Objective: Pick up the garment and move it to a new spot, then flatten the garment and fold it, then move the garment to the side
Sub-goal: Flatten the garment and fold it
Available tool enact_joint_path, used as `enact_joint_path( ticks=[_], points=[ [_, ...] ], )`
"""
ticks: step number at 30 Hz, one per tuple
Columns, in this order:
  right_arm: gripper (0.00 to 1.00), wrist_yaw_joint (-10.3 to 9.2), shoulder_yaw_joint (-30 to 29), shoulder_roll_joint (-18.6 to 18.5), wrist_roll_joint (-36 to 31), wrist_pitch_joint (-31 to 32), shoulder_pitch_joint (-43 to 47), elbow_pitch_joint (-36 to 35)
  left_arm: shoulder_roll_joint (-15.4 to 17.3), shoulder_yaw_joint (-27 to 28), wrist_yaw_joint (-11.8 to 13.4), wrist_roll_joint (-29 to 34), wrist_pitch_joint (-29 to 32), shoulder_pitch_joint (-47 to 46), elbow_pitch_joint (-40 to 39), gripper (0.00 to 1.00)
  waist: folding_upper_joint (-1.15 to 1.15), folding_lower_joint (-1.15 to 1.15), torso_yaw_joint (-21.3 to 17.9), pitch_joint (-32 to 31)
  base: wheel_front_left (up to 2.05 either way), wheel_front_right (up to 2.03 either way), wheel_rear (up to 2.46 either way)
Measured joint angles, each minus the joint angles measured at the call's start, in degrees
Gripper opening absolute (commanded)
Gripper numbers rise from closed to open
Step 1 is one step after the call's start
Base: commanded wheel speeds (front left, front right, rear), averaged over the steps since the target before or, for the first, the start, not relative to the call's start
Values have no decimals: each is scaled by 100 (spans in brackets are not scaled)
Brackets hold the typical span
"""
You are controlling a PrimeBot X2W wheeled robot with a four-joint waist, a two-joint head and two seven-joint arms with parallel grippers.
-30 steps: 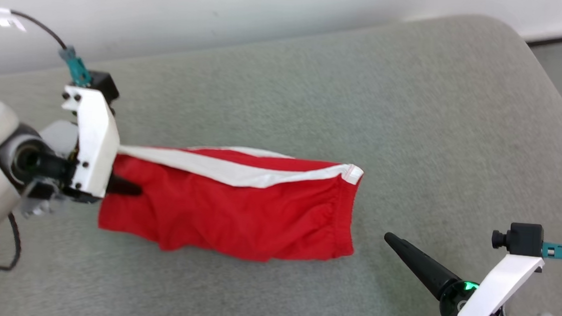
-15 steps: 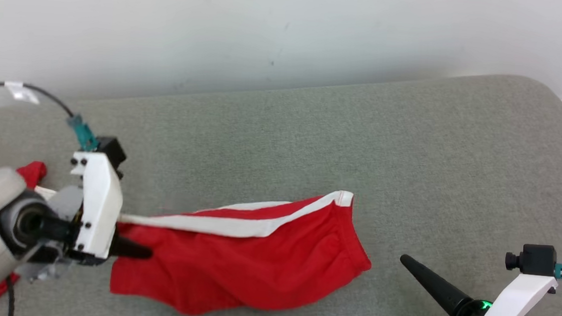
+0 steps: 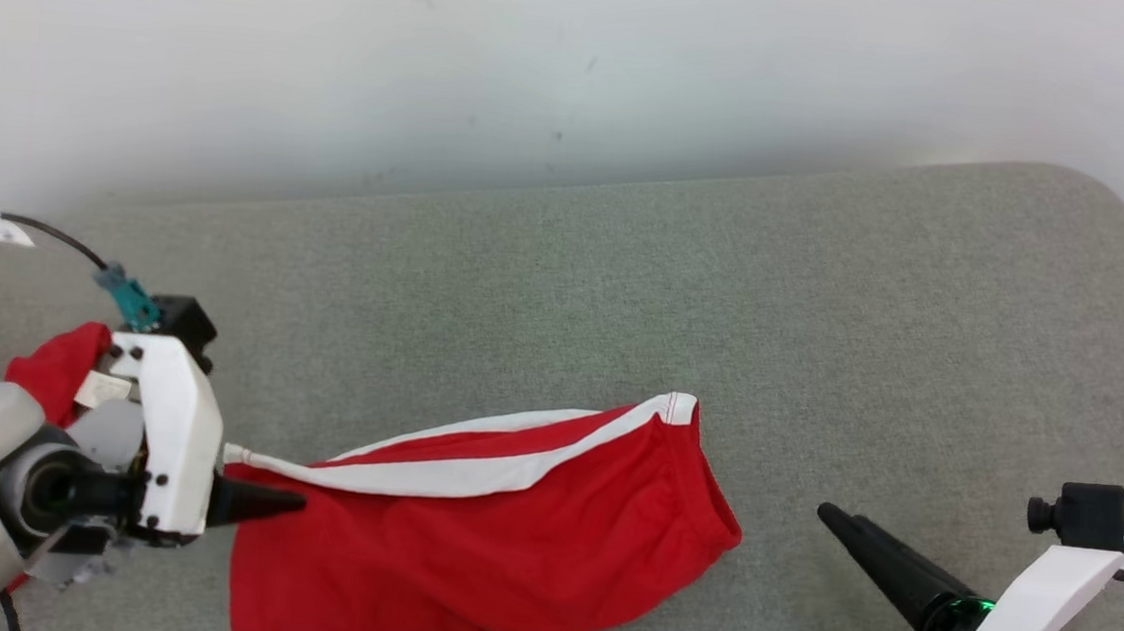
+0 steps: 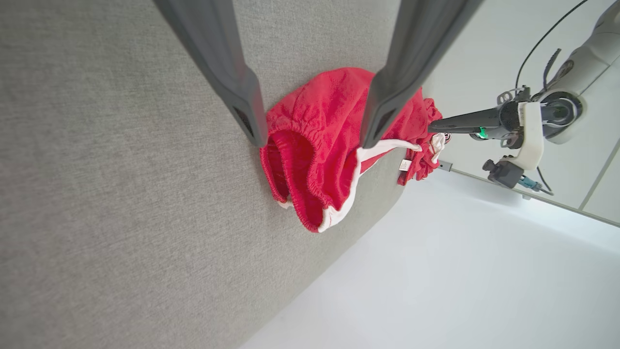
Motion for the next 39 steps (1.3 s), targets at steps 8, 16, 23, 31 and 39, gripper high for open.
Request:
enact_joint_path(
  ticks=[8,16,23,31,39],
  points=[
    [100,0,-191,-69,-926,-1039,-41,34,264,225,-59,649,-1155,-46,-426,100,0,0,142,-211,0,0,0],
    [100,0,-768,120,-1954,-2594,-16,145,353,731,584,1428,-3523,377,-935,100,0,0,397,-383,0,0,0],
    [100,0,-1682,702,-2978,-2905,352,279,160,1138,1326,1675,-5511,1246,-1132,100,0,0,614,-481,0,0,0],
    [100,0,-2843,1462,-4280,-2937,1068,163,-800,3072,1904,2581,-5872,2607,-1483,100,0,0,767,-596,0,0,0],
    [100,0,-3250,2053,-5380,-2937,1681,97,-2241,4808,1436,4404,-5873,4286,-1892,100,0,1,808,-669,0,0,0]
  ],
)
